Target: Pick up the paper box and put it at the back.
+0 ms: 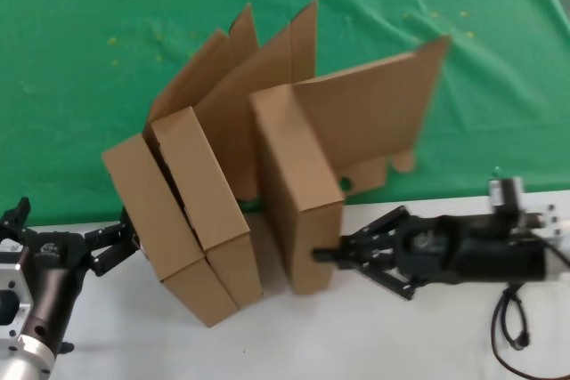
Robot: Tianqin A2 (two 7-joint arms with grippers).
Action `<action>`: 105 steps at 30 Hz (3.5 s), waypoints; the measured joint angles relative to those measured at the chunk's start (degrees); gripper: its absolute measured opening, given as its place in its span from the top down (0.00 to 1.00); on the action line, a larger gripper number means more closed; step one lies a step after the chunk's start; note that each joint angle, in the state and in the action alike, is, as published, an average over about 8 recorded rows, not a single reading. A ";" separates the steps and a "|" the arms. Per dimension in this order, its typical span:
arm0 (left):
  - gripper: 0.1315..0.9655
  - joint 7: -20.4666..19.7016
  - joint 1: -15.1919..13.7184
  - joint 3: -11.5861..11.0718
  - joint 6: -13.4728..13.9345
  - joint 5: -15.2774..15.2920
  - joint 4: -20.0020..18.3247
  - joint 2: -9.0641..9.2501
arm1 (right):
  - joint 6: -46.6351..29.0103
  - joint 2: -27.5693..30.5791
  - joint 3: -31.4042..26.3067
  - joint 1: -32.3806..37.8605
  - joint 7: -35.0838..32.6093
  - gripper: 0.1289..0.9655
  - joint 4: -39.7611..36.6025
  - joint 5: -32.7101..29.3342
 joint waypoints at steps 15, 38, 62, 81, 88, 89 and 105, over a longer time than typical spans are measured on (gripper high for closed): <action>0.00 0.00 0.00 0.00 0.00 0.00 0.00 0.00 | 2.49 18.25 -3.57 -14.19 8.67 0.97 32.21 17.65; 0.00 -0.02 0.00 0.00 0.00 0.02 0.00 0.00 | 16.54 15.38 -6.61 4.99 -2.19 0.97 34.02 -9.88; 0.00 -0.01 0.00 0.00 0.00 0.01 0.00 0.00 | 23.41 3.15 -25.00 32.04 1.21 0.97 -2.40 -36.99; 0.00 -0.01 0.00 0.00 0.00 0.01 0.00 0.00 | 37.08 -6.21 -20.84 24.14 1.61 0.97 -3.38 -36.07; 0.00 -0.01 0.00 0.00 0.00 0.01 0.00 0.00 | 39.46 -9.03 -19.57 23.34 2.54 0.97 -3.49 -35.60; 0.00 -0.01 0.00 0.00 0.00 0.01 0.00 0.00 | 39.53 -9.26 -19.41 23.31 2.72 0.97 -3.50 -35.55; 0.00 -0.01 0.00 0.00 0.00 0.01 0.00 0.00 | 36.73 -8.04 -14.06 22.81 -0.06 0.82 -3.08 -31.38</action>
